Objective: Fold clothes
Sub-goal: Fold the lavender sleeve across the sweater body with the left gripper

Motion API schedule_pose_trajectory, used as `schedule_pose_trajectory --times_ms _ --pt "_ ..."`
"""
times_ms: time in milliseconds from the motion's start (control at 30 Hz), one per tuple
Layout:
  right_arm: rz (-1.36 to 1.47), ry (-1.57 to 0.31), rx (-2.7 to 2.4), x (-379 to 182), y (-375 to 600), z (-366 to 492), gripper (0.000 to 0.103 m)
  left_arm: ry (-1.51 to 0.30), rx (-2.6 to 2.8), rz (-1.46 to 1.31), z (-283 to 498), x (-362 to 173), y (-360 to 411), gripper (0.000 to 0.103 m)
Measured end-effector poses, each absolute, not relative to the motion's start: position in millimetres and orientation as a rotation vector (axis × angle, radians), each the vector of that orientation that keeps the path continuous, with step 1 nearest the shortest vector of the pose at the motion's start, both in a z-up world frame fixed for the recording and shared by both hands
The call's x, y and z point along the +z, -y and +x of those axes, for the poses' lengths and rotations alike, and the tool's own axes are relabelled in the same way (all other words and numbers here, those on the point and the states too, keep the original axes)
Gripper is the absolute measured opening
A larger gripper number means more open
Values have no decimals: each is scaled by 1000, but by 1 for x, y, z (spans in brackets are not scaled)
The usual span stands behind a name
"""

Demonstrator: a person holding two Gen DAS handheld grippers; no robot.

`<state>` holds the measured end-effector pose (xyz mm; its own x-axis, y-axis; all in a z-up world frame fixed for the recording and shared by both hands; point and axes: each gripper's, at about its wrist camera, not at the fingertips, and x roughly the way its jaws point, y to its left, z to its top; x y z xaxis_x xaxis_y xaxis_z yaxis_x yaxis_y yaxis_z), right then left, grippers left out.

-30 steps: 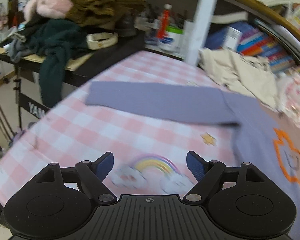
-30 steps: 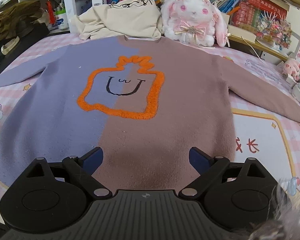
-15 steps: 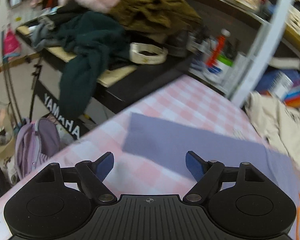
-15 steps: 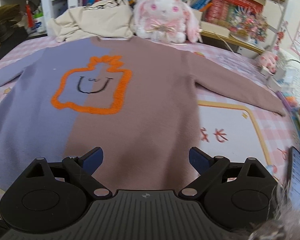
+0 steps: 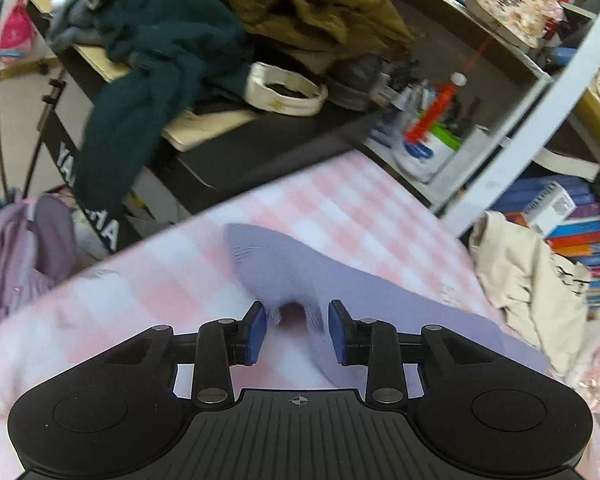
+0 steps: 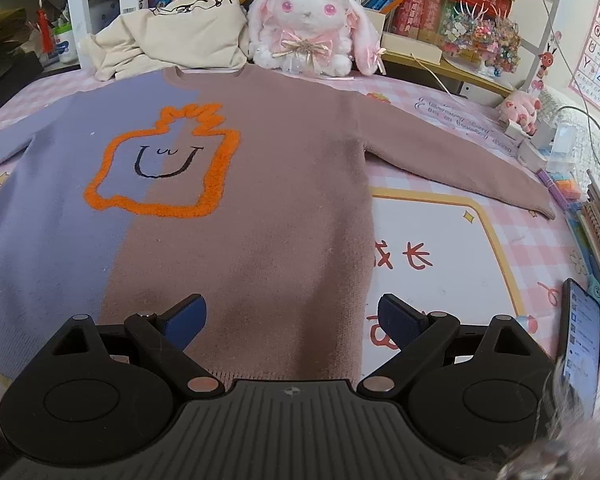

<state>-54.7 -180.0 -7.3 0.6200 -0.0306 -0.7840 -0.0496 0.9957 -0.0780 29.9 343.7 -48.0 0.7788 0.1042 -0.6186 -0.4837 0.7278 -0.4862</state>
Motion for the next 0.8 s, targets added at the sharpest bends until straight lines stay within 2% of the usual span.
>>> schedule_pose_trajectory --times_ms 200,500,533,633,800 --pt "-101 -906 22 -8 179 -55 93 -625 323 -689 40 -50 -341 36" --pt "-78 -923 -6 -9 190 -63 93 -633 385 -761 43 -48 -366 31" --pt "-77 -925 -8 -9 191 -65 93 -633 393 -764 43 -49 -366 29" --pt "-79 -925 -14 -9 195 -69 93 -650 426 -770 45 -50 -366 5" --pt "-78 -925 -22 -9 206 -70 93 -617 410 -686 48 -33 -350 3"
